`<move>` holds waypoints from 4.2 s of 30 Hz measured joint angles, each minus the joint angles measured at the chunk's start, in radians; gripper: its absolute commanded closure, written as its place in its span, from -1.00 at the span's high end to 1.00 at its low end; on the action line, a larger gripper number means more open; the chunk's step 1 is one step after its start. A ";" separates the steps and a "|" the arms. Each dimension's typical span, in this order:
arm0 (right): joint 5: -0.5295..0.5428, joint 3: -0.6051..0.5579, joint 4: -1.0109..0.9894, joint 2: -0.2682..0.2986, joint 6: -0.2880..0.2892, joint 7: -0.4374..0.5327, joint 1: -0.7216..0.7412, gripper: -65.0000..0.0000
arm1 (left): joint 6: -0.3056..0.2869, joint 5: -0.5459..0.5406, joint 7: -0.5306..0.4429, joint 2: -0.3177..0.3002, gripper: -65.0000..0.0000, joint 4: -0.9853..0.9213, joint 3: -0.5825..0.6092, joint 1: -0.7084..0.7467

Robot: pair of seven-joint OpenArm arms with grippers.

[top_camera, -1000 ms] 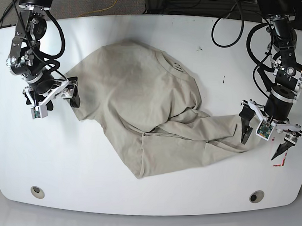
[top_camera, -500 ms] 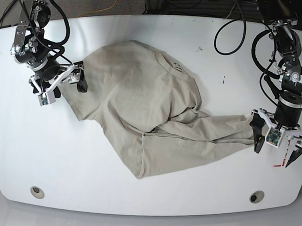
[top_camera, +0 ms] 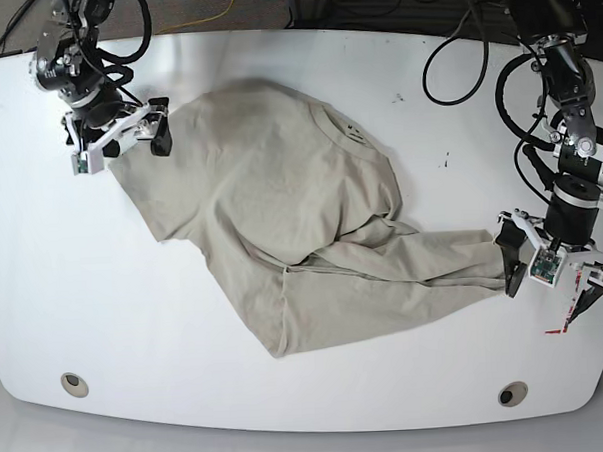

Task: Layout the t-shirt on the table in an organized manner, then fold the t-shirt properly
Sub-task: 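Lay the shirt flat on the table with the left gripper, then move the right gripper to the shirt collar edge and grasp it, then release the left gripper and move it over the shirt body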

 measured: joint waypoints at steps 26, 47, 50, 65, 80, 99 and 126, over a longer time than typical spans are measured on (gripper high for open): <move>-0.010 0.047 -0.003 -0.220 -0.001 -0.002 -0.089 0.70 | 0.000 -0.004 -0.004 0.030 0.63 -0.001 0.002 0.002; 0.031 0.048 -0.116 -0.247 0.017 0.051 -0.066 0.70 | 0.000 -0.001 -0.004 0.030 0.63 -0.001 0.002 0.001; 0.036 0.048 -0.140 -0.246 0.028 0.053 -0.046 0.70 | 0.000 -0.001 -0.004 0.030 0.63 -0.001 0.002 0.001; 0.064 0.037 -0.204 -0.242 0.042 -0.002 0.040 0.70 | 0.000 -0.001 -0.004 0.030 0.63 -0.001 0.002 0.002; 0.061 -0.031 -0.216 -0.221 0.040 -0.010 0.061 0.42 | 0.000 -0.001 -0.005 0.029 0.63 -0.001 0.002 0.002; 0.033 -0.043 -0.232 -0.187 0.020 -0.066 0.072 -1.00 | -0.001 -0.001 -0.006 0.025 0.63 -0.002 0.002 0.066; 0.069 -0.041 0.016 -0.013 0.006 -0.158 0.068 -1.00 | 0.000 -0.002 -0.004 0.031 0.63 -0.005 0.004 0.116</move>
